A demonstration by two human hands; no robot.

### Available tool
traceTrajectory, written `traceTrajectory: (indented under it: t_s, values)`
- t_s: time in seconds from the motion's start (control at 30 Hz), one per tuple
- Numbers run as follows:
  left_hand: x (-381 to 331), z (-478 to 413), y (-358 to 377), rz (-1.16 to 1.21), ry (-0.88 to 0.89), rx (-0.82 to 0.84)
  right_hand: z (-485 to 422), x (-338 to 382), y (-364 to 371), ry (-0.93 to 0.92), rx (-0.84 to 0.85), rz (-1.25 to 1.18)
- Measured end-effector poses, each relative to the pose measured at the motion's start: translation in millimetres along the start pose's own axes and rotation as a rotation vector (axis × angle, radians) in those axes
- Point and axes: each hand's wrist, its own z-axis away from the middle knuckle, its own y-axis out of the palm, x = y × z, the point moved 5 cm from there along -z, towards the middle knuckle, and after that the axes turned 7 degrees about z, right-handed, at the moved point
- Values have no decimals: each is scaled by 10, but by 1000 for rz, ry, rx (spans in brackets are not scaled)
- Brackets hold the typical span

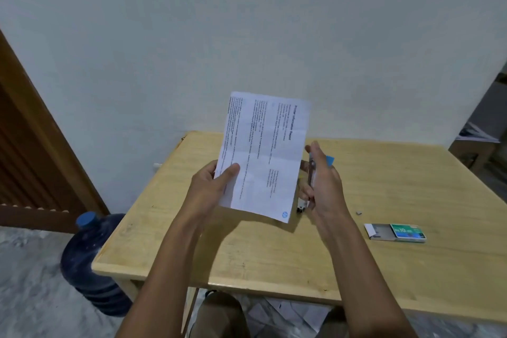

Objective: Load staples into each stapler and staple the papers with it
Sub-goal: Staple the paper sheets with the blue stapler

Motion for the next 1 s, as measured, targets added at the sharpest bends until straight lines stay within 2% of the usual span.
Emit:
traceTrajectory:
  t_s: [0.07,0.13,0.27,0.3,0.4,0.6,0.67,0.8,0.93,1.0]
  values:
    - [-57,28,13,-34,59,-37,32,3,-45,-24,-14,93]
    - [-92,71,74,29,48,-17,60,6,-59,-50,-55,164]
    - [-27,194,223,595,-80,81,53,-13,-62,-23,-152,-37]
    - [16,222,255,666,-79,85,50,-6,-56,-6,-173,-79]
    - [140,274,382,599,-70,141,46,36,-10,4,-199,-139]
    - [111,314,529,542,-41,336,53,55,-93,-44,-293,-98]
    - [114,316,568,455,-40,291,43,60,-99,-55,-283,-83]
    - [198,246,517,252,-3,134,68,69,-28,-98,-141,70]
    - [320,182,452,357,-29,29,156,62,-110,-63,-60,289]
    - [393,165,429,447,-35,-19,198,25,-138,-11,58,366]
